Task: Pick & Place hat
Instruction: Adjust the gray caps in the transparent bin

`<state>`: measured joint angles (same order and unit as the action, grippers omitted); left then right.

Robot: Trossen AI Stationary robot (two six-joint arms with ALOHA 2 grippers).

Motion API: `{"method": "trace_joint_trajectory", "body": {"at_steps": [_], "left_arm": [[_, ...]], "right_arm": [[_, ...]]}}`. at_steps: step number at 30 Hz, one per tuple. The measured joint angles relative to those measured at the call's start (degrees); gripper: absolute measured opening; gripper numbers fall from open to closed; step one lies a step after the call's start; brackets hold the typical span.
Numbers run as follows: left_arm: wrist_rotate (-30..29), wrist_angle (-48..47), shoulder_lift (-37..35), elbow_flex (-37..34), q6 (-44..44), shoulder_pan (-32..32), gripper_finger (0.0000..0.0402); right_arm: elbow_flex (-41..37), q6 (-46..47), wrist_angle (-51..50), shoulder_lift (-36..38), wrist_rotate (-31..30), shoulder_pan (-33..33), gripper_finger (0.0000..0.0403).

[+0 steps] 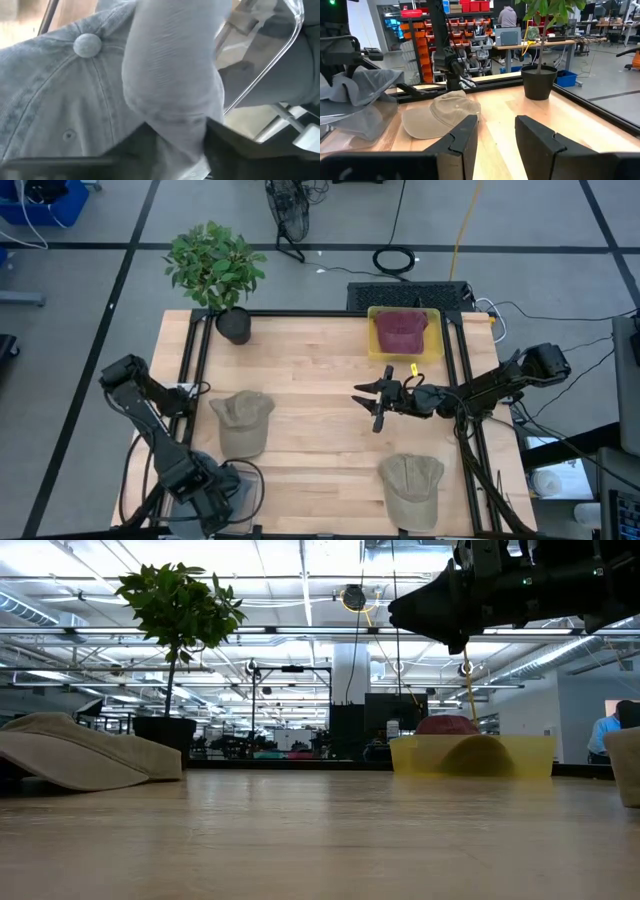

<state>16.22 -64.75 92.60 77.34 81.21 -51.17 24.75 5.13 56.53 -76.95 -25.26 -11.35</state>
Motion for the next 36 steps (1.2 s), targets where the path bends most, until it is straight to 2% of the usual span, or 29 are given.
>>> {"method": "trace_joint_trajectory", "body": {"at_steps": [3, 5, 9, 11, 17, 22, 27, 32, 36], "left_arm": [[1.3, 0.0, 0.0, 0.0, 0.1, 0.8, 0.0055], [4.7, 0.0, 0.0, 0.0, 1.0, 1.5, 0.0017], [13.8, -1.7, 0.0, 1.3, 4.1, 2.6, 0.0016], [16.2, -2.9, -0.6, 3.1, 5.4, 2.5, 0.0009], [15.3, -7.5, -5.8, 8.7, 16.2, 3.4, 0.0008], [15.2, -4.7, -8.3, 10.4, 23.7, 3.5, 0.0006], [15.5, 5.0, -8.3, 9.8, 21.7, 5.3, 0.0005], [15.3, 11.7, -8.3, 4.8, 16.9, 8.1, 0.0005], [21.7, 17.1, -8.3, -2.2, 14.9, 8.9, 0.0005]], "right_arm": [[0.0, 0.0, 0.0, 0.0, 0.0, 0.0, 0.0121], [0.0, -0.1, 0.0, 0.0, 0.0, 0.0, 0.0121], [0.0, -0.3, 0.2, 0.0, 0.0, 0.0, 0.0121], [0.0, -0.4, 0.1, 0.0, 0.0, 0.0, 0.0121], [0.0, -1.1, 0.1, 0.0, 0.0, 0.0, 0.0121], [0.0, -1.3, -1.1, 0.0, 0.0, 0.0, 0.0121], [0.0, -1.5, -2.3, 0.0, 0.0, 0.0, 0.0121], [0.0, -1.5, -2.4, 0.0, 0.0, 0.0, 0.0121], [0.0, -1.5, -2.4, 0.0, 0.0, 0.0, 0.0121]]}}
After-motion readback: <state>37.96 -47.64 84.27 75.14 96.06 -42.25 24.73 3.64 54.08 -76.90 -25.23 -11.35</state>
